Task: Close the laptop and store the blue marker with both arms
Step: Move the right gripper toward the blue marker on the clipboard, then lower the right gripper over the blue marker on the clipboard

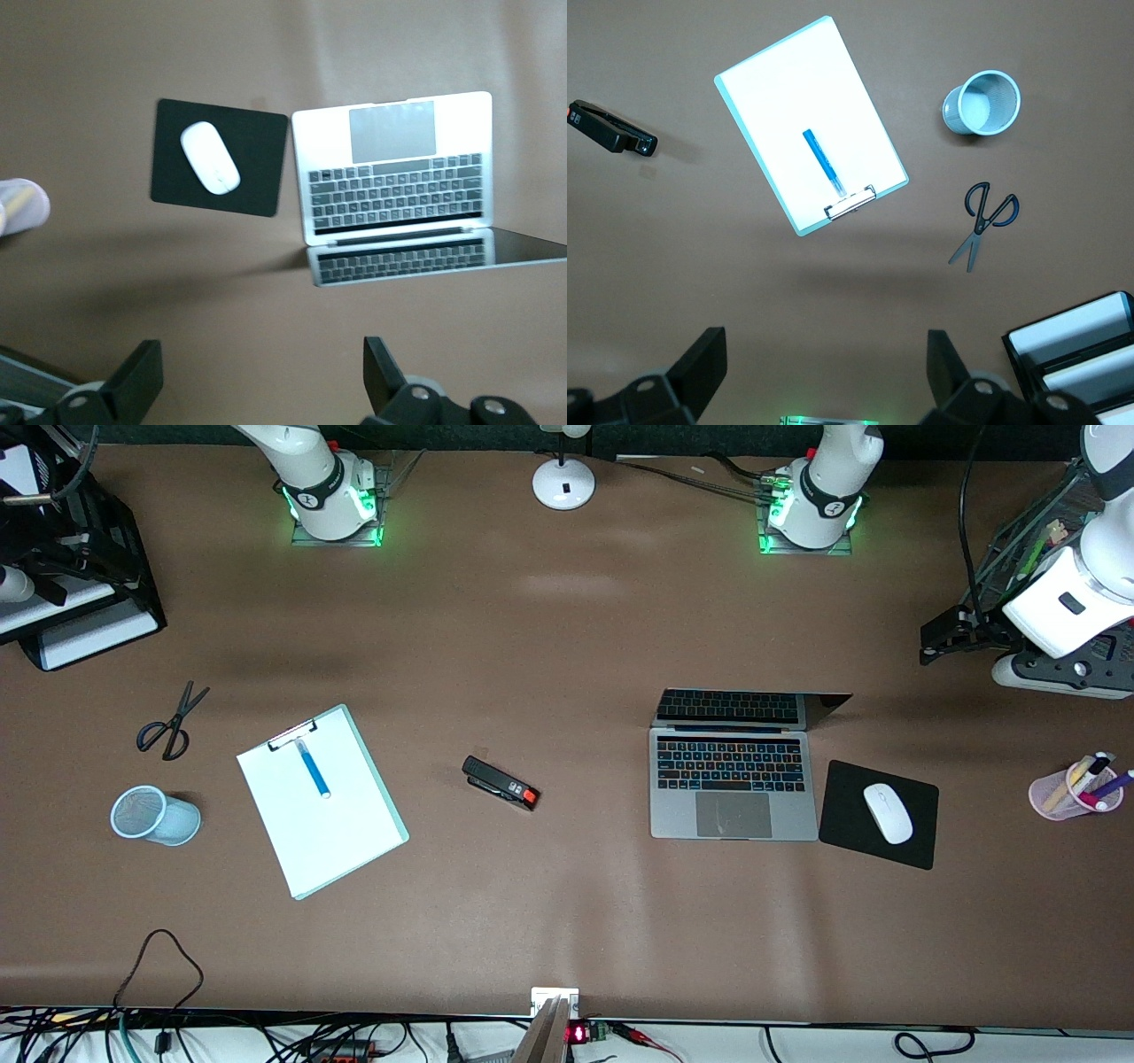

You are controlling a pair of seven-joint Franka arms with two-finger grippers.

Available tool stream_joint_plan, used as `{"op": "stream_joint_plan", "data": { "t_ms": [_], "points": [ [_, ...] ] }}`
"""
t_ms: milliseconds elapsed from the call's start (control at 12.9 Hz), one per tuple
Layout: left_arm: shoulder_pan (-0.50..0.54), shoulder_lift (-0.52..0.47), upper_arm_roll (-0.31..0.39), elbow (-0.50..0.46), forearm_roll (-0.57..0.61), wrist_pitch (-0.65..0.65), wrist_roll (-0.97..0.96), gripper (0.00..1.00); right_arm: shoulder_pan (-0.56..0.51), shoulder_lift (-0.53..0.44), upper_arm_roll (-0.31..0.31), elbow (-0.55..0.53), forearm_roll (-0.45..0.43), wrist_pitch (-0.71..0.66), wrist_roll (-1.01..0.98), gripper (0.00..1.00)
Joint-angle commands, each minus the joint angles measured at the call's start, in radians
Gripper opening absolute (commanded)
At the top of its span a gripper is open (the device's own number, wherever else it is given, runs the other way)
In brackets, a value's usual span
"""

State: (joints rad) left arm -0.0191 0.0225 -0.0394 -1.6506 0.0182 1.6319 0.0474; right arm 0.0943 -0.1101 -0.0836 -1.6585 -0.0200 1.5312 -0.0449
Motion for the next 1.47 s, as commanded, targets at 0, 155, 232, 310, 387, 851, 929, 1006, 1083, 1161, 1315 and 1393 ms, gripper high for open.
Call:
{"op": "stream_joint_plan", "data": {
  "t_ms": [0,155,232,310,387,851,929,1006,1083,1161,1315,1393],
  "points": [
    [0.004,0.016,-0.005,0.028,0.037,0.003,0.025,1.00,-0.005,0.006,0.002,0.026,-0.006,-0.020,-0.004,1.00],
    [0.008,0.019,-0.002,0.029,0.034,0.006,0.026,1.00,-0.004,0.010,0.002,0.032,-0.006,-0.017,-0.004,1.00],
    [0.010,0.022,-0.002,0.029,0.034,0.006,0.026,1.00,-0.004,0.019,0.002,0.028,-0.005,-0.013,-0.001,1.00],
    [0.008,0.022,-0.002,0.029,0.035,0.006,0.028,1.00,-0.002,0.051,0.004,0.025,0.002,-0.010,-0.010,1.00],
    [0.007,0.024,-0.004,0.031,0.040,0.011,0.025,1.00,0.001,0.075,0.004,0.022,0.008,0.006,-0.036,1.00],
    [0.008,0.025,-0.004,0.029,0.031,0.005,0.023,1.00,0.031,0.288,0.013,-0.009,0.018,0.200,-0.320,0.96],
    [0.010,0.025,-0.002,0.031,0.029,0.005,0.023,1.00,0.045,0.320,0.013,-0.010,0.023,0.237,-0.322,0.93],
    [0.007,0.025,-0.004,0.032,0.029,0.002,0.022,1.00,0.063,0.354,0.013,-0.011,0.022,0.271,-0.341,0.86],
    [0.005,0.024,-0.005,0.029,0.029,-0.003,0.020,1.00,0.077,0.381,0.013,-0.017,0.023,0.327,-0.384,0.83],
    [0.002,0.024,-0.007,0.029,0.028,-0.010,0.022,1.00,0.077,0.412,0.015,-0.018,0.025,0.370,-0.429,0.81],
    [-0.002,0.025,-0.005,0.037,0.029,-0.014,0.025,1.00,0.079,0.481,0.015,-0.041,0.025,0.487,-0.480,0.72],
    [0.005,0.022,-0.005,0.043,0.028,-0.015,0.022,1.00,0.081,0.501,0.015,-0.062,0.025,0.535,-0.480,0.71]
  ]
}}
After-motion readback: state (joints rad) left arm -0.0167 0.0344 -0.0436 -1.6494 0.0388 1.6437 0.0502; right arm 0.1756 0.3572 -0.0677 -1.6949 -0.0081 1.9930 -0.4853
